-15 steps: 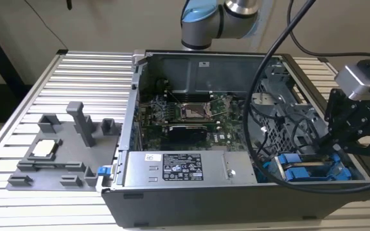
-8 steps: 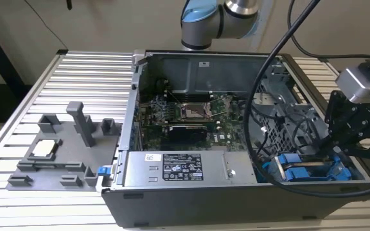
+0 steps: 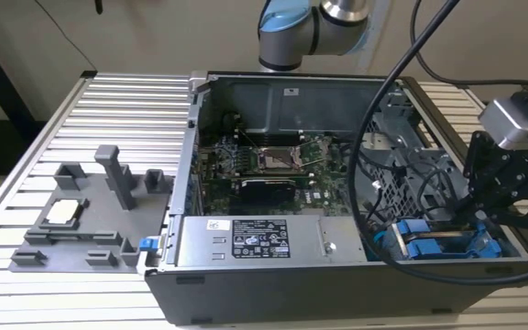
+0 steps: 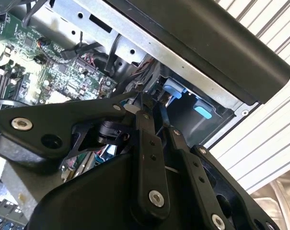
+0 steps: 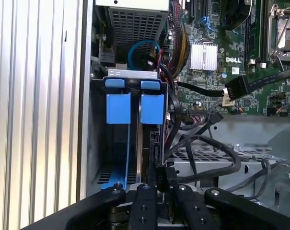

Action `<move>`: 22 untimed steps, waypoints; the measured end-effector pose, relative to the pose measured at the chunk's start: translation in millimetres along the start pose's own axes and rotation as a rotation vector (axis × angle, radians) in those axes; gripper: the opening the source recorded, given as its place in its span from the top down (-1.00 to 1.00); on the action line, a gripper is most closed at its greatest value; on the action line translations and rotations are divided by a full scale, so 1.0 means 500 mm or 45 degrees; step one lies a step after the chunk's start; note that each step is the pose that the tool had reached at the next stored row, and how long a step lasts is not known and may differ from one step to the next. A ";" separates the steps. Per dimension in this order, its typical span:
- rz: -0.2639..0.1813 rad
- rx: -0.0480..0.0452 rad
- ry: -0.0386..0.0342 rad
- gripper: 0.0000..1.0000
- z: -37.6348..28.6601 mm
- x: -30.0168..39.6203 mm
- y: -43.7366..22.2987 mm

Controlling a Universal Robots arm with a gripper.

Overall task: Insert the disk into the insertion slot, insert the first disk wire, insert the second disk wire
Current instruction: 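Insert the first disk wire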

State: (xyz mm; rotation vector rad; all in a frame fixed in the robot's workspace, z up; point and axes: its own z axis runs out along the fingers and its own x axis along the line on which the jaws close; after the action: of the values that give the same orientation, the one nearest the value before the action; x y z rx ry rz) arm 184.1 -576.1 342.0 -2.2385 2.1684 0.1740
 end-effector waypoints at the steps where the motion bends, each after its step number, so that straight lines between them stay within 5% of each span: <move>1: 0.000 0.000 -0.0001 0.62 0.001 0.000 0.000; 19: 0.000 0.000 -0.0002 0.62 0.019 0.002 -0.001; 22: 0.000 0.000 0.0011 0.47 0.017 0.002 -0.001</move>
State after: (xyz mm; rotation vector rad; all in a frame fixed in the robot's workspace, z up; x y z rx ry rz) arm 183.9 -576.1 333.3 -2.2388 2.1692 0.1731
